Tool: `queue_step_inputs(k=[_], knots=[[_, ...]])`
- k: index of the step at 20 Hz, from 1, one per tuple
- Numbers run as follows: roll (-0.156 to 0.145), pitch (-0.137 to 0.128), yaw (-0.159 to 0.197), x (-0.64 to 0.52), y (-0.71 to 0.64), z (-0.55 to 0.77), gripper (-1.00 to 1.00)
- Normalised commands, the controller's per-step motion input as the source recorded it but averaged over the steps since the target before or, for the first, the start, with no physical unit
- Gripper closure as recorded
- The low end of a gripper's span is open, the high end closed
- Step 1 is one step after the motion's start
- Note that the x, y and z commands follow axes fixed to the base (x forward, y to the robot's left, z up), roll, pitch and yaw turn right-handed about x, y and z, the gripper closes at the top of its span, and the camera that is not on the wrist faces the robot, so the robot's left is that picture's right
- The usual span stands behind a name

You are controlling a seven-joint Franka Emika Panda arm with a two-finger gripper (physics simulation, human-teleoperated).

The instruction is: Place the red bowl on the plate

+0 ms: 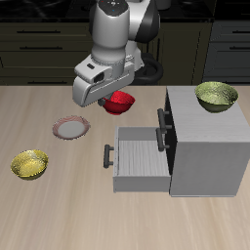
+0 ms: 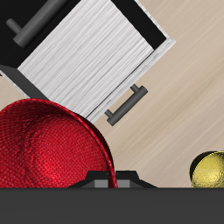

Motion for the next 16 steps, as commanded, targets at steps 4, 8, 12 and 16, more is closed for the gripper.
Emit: queue_step_inputs(k=[4, 8, 12, 16], knots=[[-0.023, 0.023, -0.450, -0.07, -0.13, 0.24, 1.00], [-0.021, -0.048, -0.212, -0.08, 0.01, 0.14, 1.00], [-0.004, -0.003, -0.237, -0.08, -0.03, 0.16, 1.00], [-0.015, -0.017, -0.067, -0.05, -0.04, 0.01, 1.00]])
